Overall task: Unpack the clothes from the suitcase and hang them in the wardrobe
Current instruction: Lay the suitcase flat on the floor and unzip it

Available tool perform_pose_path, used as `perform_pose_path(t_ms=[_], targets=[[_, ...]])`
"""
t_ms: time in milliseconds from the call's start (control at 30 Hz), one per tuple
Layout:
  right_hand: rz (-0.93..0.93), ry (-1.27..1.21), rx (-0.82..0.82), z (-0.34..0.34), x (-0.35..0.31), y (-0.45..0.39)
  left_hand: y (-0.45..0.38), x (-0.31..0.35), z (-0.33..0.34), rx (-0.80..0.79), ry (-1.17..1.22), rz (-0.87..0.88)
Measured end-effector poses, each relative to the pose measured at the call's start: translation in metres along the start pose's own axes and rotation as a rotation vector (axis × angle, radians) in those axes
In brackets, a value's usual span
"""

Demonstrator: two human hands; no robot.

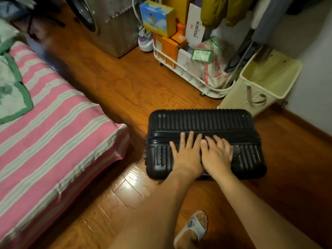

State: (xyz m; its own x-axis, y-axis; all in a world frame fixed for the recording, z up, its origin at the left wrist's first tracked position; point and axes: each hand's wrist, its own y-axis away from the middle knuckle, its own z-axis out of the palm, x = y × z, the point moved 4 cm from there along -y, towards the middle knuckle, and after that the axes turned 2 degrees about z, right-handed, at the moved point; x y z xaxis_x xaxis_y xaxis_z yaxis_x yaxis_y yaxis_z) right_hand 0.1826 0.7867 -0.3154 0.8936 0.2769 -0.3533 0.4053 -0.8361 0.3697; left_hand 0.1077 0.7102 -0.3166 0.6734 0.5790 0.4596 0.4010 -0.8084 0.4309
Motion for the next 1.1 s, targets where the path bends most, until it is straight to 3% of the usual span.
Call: perform_pose_path(t_ms=[100, 200, 300, 400, 567, 867, 967, 1033, 1100], targets=[[0.094, 0.111, 0.147, -0.007, 0.016, -0.002, 0.027, -0.032, -0.010, 0.103, 0.084, 0.144], [0.309, -0.017, 0.206, -0.010, 0.009, -0.002, 0.063, -0.094, 0.000, 0.046, 0.044, 0.014], [0.271, 0.000, 0.148, 0.002, -0.008, -0.008, 0.069, -0.105, 0.005, -0.142, 0.454, -0.043], [0.207, 0.083, 0.152, 0.004, 0.000, -0.023, 0.052, -0.088, 0.004, -0.131, 0.716, -0.032], [0.139, 0.189, 0.289, -0.008, 0.029, -0.043, 0.020, -0.077, 0.016, -0.017, 0.451, 0.017], [-0.016, 0.345, 0.380, -0.062, 0.112, -0.090, -0.028, 0.012, 0.041, 0.125, 0.286, 0.211], [0.073, 0.331, 0.437, -0.079, 0.127, -0.106, -0.051, 0.035, 0.057, 0.043, 0.360, 0.280], [0.166, 0.319, 0.498, -0.075, 0.122, -0.107, -0.074, 0.034, 0.064, -0.074, 0.556, 0.222], [0.203, 0.284, 0.558, -0.064, 0.119, -0.111, -0.109, 0.021, 0.071, -0.088, 0.679, 0.155]])
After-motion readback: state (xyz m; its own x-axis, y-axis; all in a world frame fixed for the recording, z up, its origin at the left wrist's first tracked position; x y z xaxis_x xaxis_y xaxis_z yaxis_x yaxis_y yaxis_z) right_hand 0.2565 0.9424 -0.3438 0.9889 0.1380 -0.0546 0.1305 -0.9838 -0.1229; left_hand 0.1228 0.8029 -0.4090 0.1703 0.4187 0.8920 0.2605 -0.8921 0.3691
